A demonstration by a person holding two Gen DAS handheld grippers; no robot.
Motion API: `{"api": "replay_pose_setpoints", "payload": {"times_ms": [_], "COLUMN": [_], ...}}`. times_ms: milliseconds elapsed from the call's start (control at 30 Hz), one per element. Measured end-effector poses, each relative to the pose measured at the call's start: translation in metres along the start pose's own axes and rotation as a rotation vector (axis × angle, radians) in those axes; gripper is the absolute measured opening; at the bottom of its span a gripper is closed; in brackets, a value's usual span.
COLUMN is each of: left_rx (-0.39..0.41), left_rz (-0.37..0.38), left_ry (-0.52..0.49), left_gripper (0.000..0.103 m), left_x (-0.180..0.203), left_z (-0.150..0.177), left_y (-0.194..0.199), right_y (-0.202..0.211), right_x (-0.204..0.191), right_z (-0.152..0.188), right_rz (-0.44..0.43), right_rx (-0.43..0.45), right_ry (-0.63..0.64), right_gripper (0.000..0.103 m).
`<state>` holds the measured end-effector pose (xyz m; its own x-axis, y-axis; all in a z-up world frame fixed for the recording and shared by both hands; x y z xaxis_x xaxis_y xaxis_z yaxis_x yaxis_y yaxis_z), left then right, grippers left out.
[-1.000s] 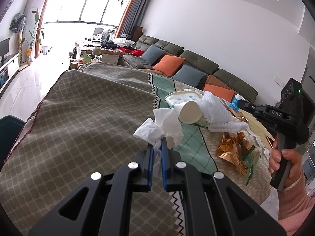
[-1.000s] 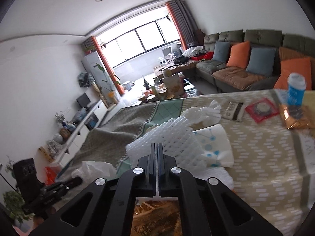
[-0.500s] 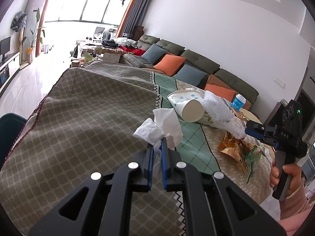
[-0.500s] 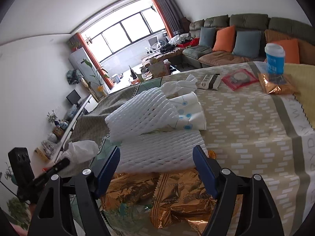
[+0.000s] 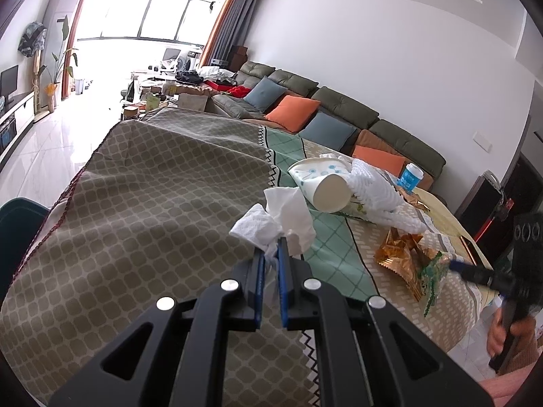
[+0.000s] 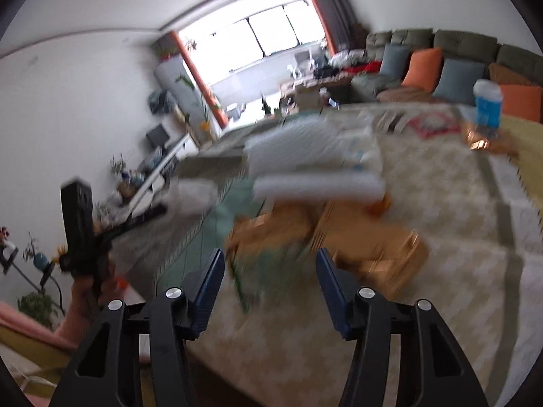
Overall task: Collect trash
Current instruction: 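Release the foam net and grasp the green mesh bag with the right tool, then carry tissue and mesh bag to the teal bin with both tools and release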
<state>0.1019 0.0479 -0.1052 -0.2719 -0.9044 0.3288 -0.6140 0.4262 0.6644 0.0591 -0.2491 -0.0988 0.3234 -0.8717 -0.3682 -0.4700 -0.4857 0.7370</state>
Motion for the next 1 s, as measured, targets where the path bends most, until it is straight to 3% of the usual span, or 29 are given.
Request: {"api": "replay_pose_setpoints", "payload": {"times_ms": [200, 233, 267, 500, 700, 1000], "left_rx": [0.005, 0.006, 0.007, 0.024, 0.055, 0.116], "left_rz": [-0.004, -0.008, -0.009, -0.006, -0.002, -0.064], "left_ry": [-0.009, -0.009, -0.008, 0.0, 0.001, 0.058], "left_gripper": [0.009, 0.009, 0.009, 0.009, 0.009, 0.009], "left_x": [0.003, 0.002, 0.002, -0.002, -0.006, -0.038], "left_z": [0.003, 0.003, 0.003, 0.003, 0.001, 0.003], "left_y": [0.005, 0.007, 0.009, 0.018, 0.033, 0.07], "right_y": [-0.028, -0.029, -0.03, -0.008, -0.004, -0.062], "right_x": [0.006, 0.005, 0.004, -0.007, -0.047, -0.122], "right_z": [0.007, 0.007, 0.007, -0.004, -0.028, -0.068], "right_rz": [-0.047, -0.059, -0.063, -0.039, -0.093, -0.232], "right_rx": [-0.035, -0.037, -0.037, 0.011, 0.054, 0.003], "right_ry": [-0.072, -0.07, -0.067, 0.019, 0.125, 0.288], "right_gripper": [0.054, 0.038, 0.031, 0.027, 0.027, 0.027]}}
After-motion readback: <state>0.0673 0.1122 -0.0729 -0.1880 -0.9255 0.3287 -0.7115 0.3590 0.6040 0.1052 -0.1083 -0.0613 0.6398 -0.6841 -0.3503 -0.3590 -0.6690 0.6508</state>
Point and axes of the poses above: each gripper's, at about its wrist camera, not at the fingertips, and y roughly against the way its jaws point, x to its right, z to its underside, the point moved 8 cm from there along -y, roughly the way its jaws point, and after that the axes turned 11 degrees about -x, right-handed, at the moved point
